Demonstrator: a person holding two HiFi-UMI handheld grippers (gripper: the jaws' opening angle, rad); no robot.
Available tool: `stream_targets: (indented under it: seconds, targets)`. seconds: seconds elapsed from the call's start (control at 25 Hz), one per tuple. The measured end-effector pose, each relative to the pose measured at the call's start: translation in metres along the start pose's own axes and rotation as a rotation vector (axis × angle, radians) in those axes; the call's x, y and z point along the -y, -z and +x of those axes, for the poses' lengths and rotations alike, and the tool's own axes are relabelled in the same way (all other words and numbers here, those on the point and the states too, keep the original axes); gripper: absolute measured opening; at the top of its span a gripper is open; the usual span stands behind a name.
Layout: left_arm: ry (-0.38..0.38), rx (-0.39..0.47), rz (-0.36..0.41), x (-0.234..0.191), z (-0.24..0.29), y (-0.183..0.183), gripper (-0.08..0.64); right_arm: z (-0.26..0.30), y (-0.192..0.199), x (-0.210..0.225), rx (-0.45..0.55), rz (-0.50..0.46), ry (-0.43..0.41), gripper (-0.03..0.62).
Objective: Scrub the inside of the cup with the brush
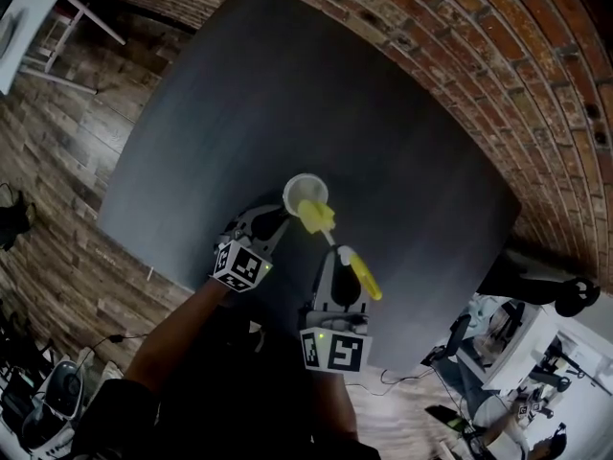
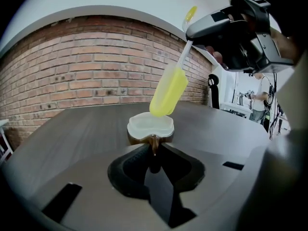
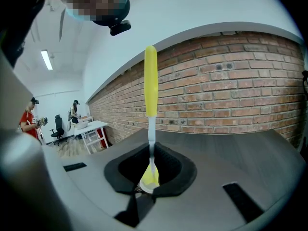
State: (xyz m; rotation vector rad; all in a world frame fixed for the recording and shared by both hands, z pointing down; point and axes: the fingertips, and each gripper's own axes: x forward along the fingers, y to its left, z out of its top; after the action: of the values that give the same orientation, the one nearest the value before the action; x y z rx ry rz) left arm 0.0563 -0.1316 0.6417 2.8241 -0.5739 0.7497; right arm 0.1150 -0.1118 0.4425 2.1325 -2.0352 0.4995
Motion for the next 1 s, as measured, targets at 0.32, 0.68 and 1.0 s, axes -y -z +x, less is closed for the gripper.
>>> stream_targets:
  seconds: [0.32,0.68,1.0]
  targets:
    - [0.008,-0.02,0.012,0.02,-0.019,0.013,0.084,0.006,0.023,-0.009,-0.049,-0.016,-0.041,0.049]
    - [0.037,-0.024,0.01,0.045,-0.035,0.024,0.081,0.01,0.064,-0.011,-0.158,-0.102,-0.035,0.049]
    - [0.06,-0.016,0.035,0.044,-0.034,0.025,0.081,0.021,0.071,-0.008,-0.113,-0.069,-0.02,0.049]
